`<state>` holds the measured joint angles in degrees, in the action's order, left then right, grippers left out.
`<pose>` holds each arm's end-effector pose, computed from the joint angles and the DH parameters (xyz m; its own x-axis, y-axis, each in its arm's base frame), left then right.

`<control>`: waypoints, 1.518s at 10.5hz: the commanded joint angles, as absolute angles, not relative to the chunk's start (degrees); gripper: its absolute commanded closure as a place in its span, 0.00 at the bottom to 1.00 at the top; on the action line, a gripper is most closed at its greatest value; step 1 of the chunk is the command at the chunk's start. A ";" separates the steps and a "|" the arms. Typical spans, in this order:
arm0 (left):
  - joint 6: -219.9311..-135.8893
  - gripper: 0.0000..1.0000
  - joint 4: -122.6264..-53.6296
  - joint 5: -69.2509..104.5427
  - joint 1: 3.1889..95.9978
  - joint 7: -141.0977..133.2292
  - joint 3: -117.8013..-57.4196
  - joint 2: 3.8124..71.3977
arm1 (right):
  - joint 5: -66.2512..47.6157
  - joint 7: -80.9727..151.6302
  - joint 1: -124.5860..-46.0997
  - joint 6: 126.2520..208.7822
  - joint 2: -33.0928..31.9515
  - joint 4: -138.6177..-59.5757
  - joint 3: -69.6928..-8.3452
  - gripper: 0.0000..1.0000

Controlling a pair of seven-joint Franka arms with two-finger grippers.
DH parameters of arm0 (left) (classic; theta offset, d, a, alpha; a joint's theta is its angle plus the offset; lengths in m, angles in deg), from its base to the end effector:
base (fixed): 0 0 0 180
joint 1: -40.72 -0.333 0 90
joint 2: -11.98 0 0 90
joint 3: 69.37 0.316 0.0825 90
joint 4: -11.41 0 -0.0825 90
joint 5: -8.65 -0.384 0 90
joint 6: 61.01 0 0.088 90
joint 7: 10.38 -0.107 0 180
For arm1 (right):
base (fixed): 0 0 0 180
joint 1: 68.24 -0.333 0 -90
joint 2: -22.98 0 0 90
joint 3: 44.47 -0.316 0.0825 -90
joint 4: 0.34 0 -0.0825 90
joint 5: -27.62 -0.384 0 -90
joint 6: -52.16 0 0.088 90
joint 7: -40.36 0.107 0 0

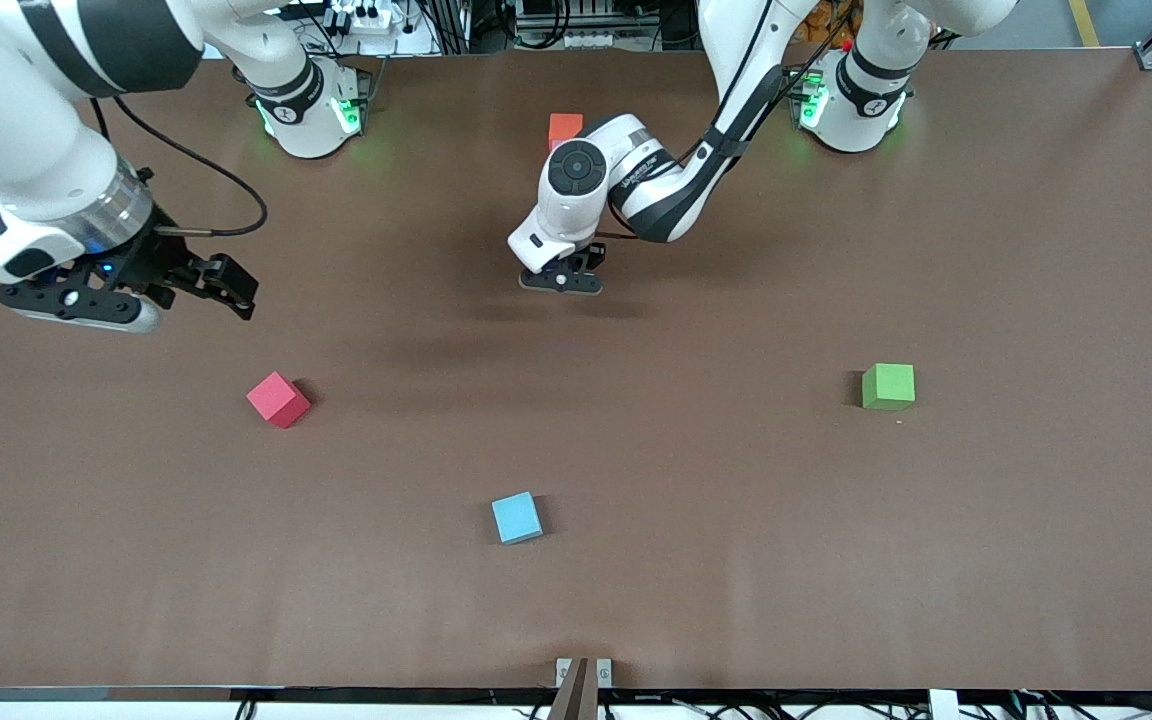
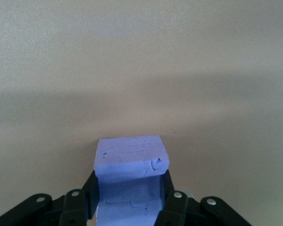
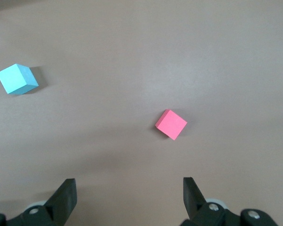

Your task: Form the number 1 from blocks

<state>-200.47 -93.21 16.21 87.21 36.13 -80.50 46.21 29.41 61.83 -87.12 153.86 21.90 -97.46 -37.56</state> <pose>0.3555 -0.5455 0.2134 0.9880 -0.0690 -0.1383 -0.0500 -0.9893 0.1369 0.5626 0.1171 0.5730 0.9849 -0.1590 0.0690 -0.1599 -0.9871 0.0085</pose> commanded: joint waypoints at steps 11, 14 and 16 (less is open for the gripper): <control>-193.24 0.00 -92.31 14.98 79.94 39.80 -81.42 34.69 | 29.37 50.91 -72.55 145.06 18.68 -85.24 -44.20 0.00; -182.24 0.00 -85.38 10.00 70.55 39.27 -80.54 29.31 | 28.85 50.91 -71.68 144.36 17.88 -84.36 -44.29 0.00; -178.80 0.00 -84.30 8.13 61.94 34.39 -81.15 25.45 | 25.95 50.82 -68.88 144.27 17.88 -84.27 -44.20 0.00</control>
<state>-181.19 -84.51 9.62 66.99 37.28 -80.01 27.65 27.98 51.67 -72.32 145.67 18.93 -86.47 -43.13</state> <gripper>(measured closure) 0.000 0.000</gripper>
